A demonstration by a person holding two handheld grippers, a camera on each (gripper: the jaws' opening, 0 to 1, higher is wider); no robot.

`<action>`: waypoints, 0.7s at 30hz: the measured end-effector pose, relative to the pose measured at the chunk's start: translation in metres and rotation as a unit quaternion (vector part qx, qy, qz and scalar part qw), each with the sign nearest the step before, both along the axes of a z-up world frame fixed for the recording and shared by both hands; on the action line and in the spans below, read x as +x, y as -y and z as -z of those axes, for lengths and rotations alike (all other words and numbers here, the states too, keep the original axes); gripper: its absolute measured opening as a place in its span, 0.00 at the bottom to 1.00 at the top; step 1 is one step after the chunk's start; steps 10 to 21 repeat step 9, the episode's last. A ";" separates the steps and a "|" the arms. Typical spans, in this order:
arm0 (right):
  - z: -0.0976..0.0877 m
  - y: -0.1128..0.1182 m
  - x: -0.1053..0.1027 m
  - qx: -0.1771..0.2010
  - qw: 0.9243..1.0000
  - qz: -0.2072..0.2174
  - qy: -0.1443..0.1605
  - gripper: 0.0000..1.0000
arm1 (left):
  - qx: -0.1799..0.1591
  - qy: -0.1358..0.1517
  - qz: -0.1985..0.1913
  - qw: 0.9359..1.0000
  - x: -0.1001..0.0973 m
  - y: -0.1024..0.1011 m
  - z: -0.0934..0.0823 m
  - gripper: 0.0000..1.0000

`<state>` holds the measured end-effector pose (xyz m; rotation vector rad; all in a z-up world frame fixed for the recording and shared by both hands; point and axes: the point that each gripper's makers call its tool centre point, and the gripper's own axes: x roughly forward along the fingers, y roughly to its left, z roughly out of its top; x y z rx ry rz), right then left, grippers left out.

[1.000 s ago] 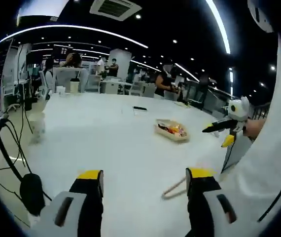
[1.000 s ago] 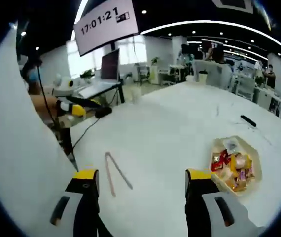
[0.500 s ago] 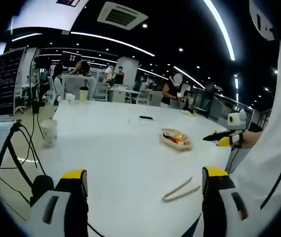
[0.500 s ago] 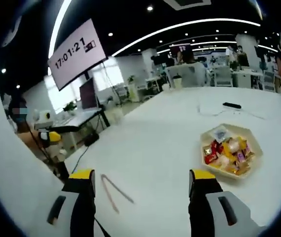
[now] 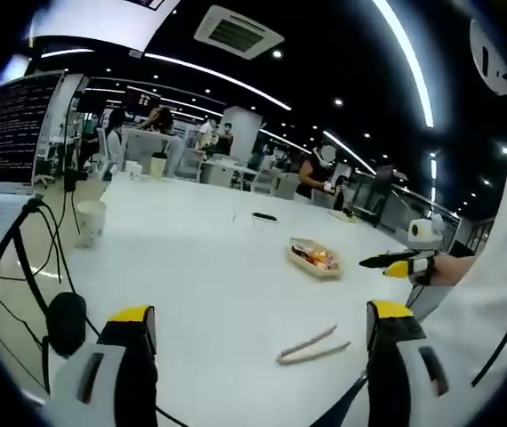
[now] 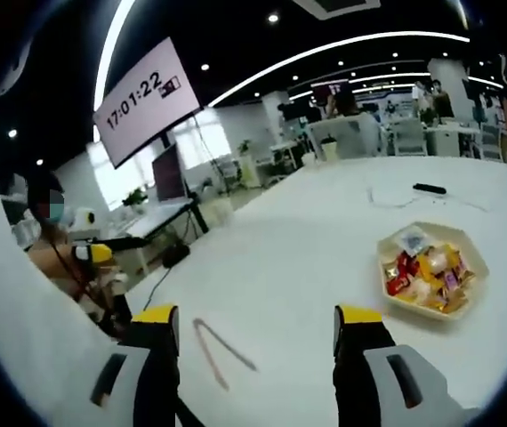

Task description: Place the target food into the container with the food tongs after gripping and lifting it, then release it inside without dropping or visibly crushing the food.

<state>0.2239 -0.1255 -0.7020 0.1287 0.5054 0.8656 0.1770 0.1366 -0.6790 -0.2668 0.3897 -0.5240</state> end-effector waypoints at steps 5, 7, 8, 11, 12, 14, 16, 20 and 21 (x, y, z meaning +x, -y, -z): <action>0.001 -0.015 0.000 -0.002 1.000 -0.008 -0.001 0.69 | 0.001 -0.017 -0.006 1.000 -0.011 -0.002 0.014 0.99; 0.000 -0.020 0.000 -0.002 1.000 -0.009 0.000 0.69 | -0.001 -0.021 -0.007 1.000 -0.013 -0.002 0.018 0.99; -0.001 -0.022 0.001 -0.002 1.000 -0.010 0.000 0.70 | -0.003 -0.021 -0.008 1.000 -0.014 -0.003 0.018 0.99; -0.001 -0.023 0.002 -0.002 1.000 -0.010 -0.001 0.70 | -0.004 -0.021 -0.008 1.000 -0.015 -0.003 0.019 0.99; -0.001 -0.023 0.002 -0.002 1.000 -0.010 -0.001 0.70 | -0.004 -0.021 -0.008 1.000 -0.015 -0.003 0.019 0.99; -0.001 -0.023 0.002 -0.002 1.000 -0.010 -0.001 0.70 | -0.004 -0.021 -0.008 1.000 -0.015 -0.003 0.019 0.99; -0.001 -0.023 0.002 -0.002 1.000 -0.010 -0.001 0.70 | -0.004 -0.021 -0.008 1.000 -0.015 -0.003 0.019 0.99; -0.001 -0.023 0.002 -0.002 1.000 -0.010 -0.001 0.70 | -0.004 -0.021 -0.008 1.000 -0.015 -0.003 0.019 0.99; -0.001 -0.023 0.002 -0.002 1.000 -0.010 -0.001 0.70 | -0.004 -0.021 -0.008 1.000 -0.015 -0.003 0.019 0.99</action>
